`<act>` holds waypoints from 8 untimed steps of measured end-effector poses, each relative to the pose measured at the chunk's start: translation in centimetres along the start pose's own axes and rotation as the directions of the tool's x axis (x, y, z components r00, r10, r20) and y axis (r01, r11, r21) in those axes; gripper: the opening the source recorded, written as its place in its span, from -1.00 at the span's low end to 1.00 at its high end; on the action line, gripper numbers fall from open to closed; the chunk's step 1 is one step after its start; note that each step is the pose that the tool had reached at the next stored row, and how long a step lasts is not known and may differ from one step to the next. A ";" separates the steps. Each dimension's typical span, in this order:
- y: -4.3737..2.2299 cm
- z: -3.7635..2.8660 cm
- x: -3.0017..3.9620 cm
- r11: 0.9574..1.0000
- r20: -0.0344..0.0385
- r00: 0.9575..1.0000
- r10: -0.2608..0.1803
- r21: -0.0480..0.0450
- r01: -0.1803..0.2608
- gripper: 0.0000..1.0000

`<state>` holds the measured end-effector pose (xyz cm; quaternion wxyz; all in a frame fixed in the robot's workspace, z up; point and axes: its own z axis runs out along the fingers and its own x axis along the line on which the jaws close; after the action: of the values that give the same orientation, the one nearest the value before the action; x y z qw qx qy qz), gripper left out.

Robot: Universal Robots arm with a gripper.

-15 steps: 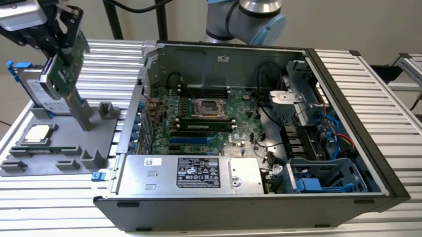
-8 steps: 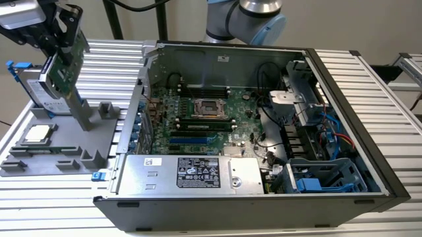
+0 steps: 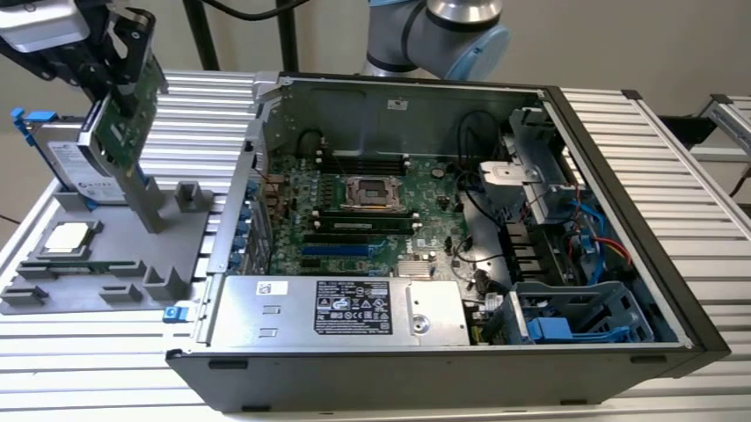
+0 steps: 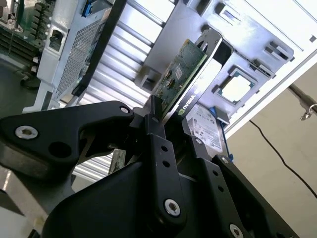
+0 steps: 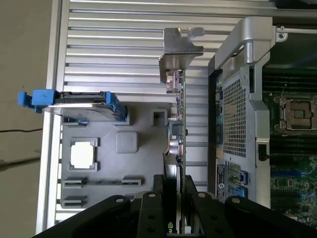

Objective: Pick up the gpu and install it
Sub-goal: 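Pick up the gpu and move the gpu toward the slot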

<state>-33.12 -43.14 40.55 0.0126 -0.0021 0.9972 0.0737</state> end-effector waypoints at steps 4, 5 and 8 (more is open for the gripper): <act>0.00 0.03 -1.06 1.000 0.000 1.000 0.003 0.000 -0.003 -1.00; 0.00 0.04 -1.30 1.000 -0.001 1.000 0.003 0.001 -0.003 -1.00; 0.00 0.05 -1.76 1.000 -0.003 1.000 0.003 0.004 -0.003 -1.00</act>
<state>-31.36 -43.13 40.55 0.0112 -0.0005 0.9973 0.0719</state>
